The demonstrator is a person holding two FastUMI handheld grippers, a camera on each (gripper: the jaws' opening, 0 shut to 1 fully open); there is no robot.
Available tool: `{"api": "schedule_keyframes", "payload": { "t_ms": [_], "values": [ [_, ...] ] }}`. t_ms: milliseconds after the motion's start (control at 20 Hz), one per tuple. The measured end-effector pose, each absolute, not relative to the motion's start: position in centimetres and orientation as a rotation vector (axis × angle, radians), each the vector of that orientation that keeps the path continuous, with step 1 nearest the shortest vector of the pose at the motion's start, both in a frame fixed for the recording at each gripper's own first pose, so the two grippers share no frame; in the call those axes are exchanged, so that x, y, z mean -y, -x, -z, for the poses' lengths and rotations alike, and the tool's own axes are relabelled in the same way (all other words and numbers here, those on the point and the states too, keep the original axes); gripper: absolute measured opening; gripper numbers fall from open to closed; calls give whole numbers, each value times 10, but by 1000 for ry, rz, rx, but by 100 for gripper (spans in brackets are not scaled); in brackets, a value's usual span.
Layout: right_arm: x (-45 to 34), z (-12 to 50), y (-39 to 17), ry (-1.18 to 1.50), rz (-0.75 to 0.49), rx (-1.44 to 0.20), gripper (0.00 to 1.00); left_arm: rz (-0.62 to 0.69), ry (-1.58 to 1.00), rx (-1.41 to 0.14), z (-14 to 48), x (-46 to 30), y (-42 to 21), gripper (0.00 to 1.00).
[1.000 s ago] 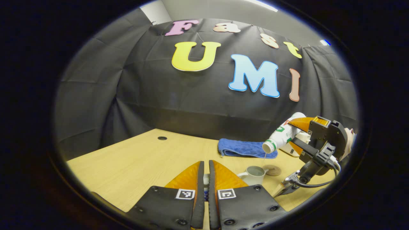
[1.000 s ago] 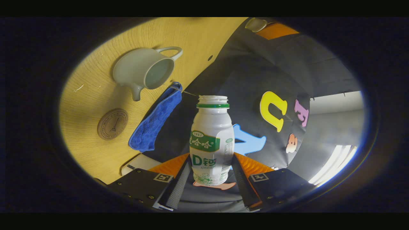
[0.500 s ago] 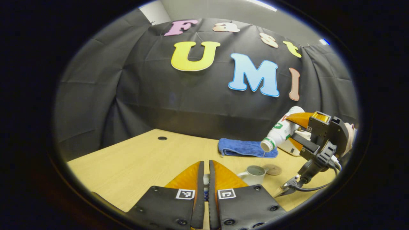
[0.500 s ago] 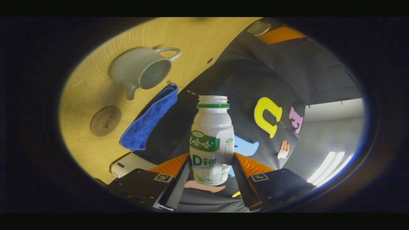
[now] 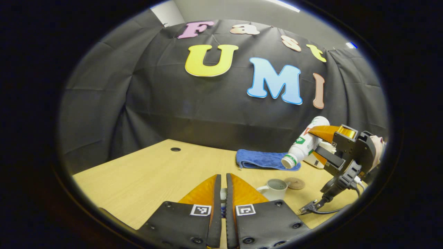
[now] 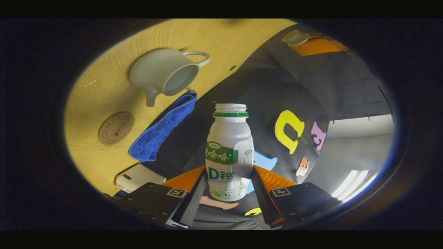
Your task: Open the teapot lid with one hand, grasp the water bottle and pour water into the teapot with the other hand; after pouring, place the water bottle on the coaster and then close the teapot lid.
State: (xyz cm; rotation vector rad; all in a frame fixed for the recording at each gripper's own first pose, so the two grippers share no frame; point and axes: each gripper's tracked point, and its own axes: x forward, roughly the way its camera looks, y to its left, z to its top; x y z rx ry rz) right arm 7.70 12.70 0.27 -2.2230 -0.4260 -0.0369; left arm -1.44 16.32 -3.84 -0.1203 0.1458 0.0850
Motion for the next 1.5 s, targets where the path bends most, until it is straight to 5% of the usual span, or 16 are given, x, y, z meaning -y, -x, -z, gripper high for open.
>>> {"api": "schedule_keyframes", "payload": {
  "t_ms": [200, 700, 1500],
  "values": [
    [-129, 0, -78, 2226, 21, 427, 73, -86, 122, -149, 39, -164, 14, 16],
    [-87, 87, -72, 1601, -106, -22, 73, -95, 136, -144, 38, -164, 15, 16],
    [-72, 72, -52, 392, -49, -68, 73, -22, 72, -178, 55, -112, 3, 16]
  ]
}}
